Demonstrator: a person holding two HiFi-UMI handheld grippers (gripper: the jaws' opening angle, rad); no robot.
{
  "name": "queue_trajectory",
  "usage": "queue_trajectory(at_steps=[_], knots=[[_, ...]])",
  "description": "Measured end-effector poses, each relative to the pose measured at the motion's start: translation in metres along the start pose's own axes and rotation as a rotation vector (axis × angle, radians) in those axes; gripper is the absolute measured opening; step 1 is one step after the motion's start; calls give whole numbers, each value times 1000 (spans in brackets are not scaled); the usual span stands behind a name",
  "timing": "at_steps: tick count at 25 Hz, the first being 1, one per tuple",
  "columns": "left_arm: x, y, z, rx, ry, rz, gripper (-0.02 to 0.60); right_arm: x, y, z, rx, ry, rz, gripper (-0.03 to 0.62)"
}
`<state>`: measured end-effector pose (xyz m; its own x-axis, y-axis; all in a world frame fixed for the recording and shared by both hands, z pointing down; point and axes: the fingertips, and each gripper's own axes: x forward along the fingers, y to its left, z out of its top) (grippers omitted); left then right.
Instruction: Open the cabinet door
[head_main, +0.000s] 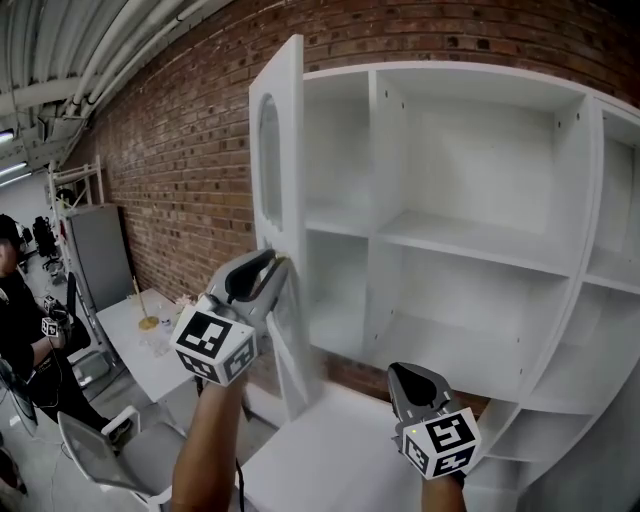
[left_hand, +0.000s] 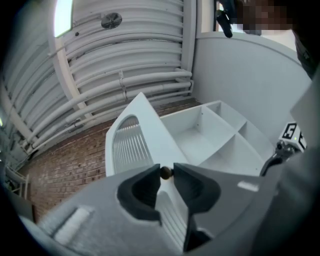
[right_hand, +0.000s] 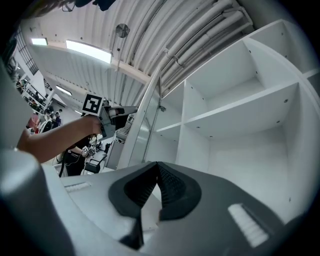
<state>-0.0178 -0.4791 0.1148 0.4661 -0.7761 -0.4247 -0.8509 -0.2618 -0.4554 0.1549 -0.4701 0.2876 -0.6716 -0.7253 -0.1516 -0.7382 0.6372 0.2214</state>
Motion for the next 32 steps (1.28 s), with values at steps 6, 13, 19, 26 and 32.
queue_trajectory(at_steps=[6,13,19,26,32], knots=[[-47,31,5,13,7,55,72,15,40,12,-11,-18,54,6],[-95,86,1,6,26,121,61,34,95,26,-17,-19,91,6],[-123,123,-8,18,70,157,21,44,131,35,-21,-14,103,6],[-156,129,-29,-1,128,130,2,54,168,41,-20,-14,123,6],[-187,132,-52,-21,169,128,2,63,196,42,-18,-7,139,6]])
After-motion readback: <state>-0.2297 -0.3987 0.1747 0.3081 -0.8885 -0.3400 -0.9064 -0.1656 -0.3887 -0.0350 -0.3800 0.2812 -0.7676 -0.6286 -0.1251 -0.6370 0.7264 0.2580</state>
